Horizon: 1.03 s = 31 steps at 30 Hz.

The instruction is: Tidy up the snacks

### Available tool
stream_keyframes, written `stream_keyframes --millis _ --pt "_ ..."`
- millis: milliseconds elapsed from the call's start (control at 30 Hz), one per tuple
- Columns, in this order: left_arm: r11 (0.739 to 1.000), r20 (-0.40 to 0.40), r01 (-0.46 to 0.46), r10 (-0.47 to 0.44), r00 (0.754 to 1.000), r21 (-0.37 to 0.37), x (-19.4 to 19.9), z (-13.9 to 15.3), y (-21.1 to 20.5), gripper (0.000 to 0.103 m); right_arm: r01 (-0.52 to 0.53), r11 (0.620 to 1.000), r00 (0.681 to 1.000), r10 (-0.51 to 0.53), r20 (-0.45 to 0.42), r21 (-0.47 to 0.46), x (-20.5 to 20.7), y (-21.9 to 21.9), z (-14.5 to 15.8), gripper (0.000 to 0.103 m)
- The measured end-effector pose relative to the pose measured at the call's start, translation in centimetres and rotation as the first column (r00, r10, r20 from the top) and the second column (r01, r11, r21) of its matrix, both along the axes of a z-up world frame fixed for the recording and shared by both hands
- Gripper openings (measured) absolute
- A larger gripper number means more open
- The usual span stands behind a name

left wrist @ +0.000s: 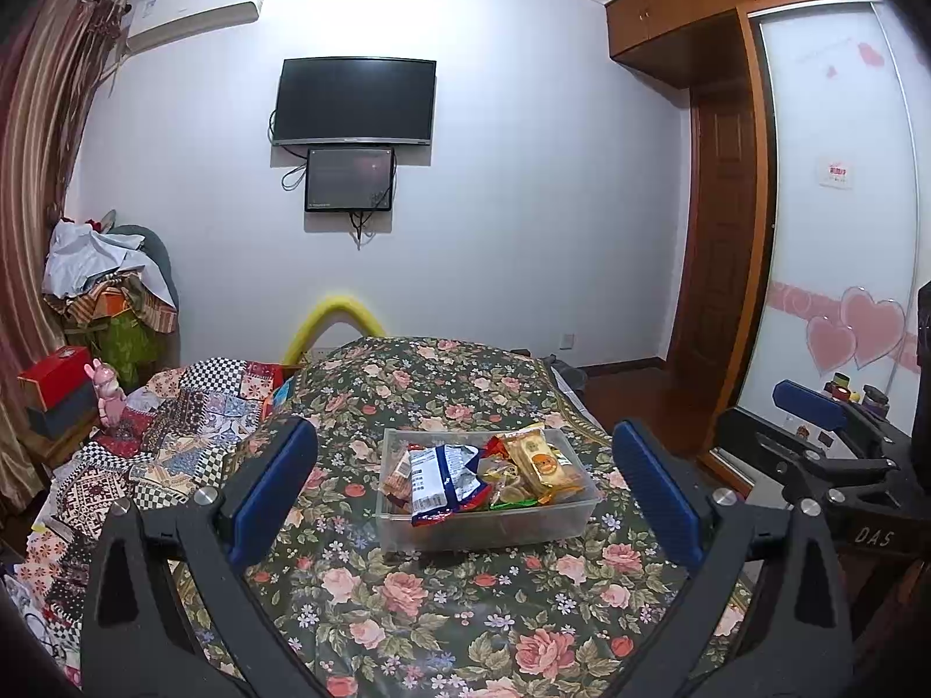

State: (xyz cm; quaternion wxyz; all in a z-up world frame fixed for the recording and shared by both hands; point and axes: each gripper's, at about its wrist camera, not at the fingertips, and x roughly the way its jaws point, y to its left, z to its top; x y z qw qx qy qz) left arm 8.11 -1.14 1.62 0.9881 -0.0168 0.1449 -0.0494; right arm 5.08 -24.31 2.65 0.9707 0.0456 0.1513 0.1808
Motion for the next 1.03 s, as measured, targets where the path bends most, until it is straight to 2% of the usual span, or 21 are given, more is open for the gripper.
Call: stream_keyframes --millis 1033 --pt "1.000 0.006 0.015 -0.015 1.000 0.002 -0.27 -0.25 -0.40 0.103 0.030 0.999 1.000 -0.030 0.002 -0.015 0.31 -0.22 -0.10 0.103"
